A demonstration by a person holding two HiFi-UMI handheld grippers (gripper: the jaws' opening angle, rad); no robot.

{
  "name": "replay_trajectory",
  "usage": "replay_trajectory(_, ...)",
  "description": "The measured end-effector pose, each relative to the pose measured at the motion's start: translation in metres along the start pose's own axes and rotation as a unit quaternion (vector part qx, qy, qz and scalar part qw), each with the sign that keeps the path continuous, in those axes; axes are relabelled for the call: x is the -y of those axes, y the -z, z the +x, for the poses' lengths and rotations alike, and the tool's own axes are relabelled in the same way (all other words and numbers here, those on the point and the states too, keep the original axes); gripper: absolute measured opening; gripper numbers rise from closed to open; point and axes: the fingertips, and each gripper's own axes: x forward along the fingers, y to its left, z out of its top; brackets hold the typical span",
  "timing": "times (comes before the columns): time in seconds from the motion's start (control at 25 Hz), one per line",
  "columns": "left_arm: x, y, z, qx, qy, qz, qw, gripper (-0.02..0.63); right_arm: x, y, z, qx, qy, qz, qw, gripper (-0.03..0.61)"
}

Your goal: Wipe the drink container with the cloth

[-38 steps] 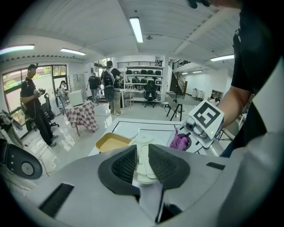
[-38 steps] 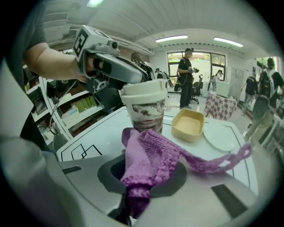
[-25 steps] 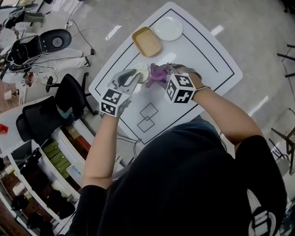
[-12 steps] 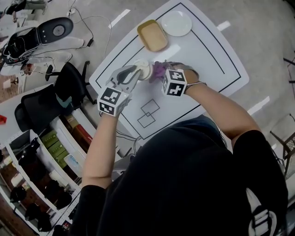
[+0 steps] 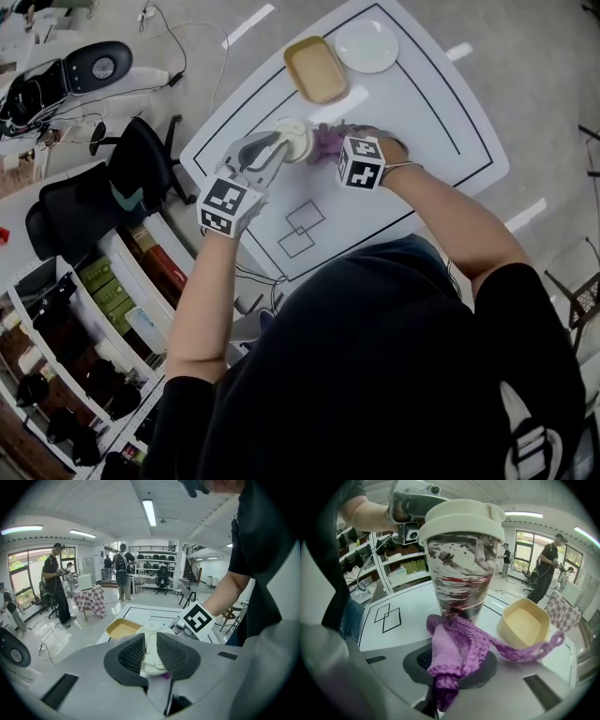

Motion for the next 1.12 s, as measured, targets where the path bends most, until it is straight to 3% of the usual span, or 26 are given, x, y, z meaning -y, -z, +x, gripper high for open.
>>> replay_trajectory(0.28,0.002,0.003,0.001,0.003,0.017,0.010,0.9998,0.097,0.028,0.003,-0.042,0.013,-0.003,-0.064,0.998,0.078)
replay_trajectory(0.56,0.000,0.001,0.000,0.010,0.018,0.013,0.9997,0.095,0.054,-0.069,-0.086,0.077,0.007,-0.163,0.984,0.078)
replay_trajectory(0.68,0.000,0.000,0.000,0.012,0.016,0.012,0.9997,0.095,0.055,-0.083,-0.083,0.077,0.011,-0.194,0.978,0.078)
replay_trajectory(1.12,-0.001,0.002,0.001,0.017,0.017,0.010,0.9996,0.094,0.061,-0.046,-0.014,0.024,-0.018,-0.188,0.982,0.073)
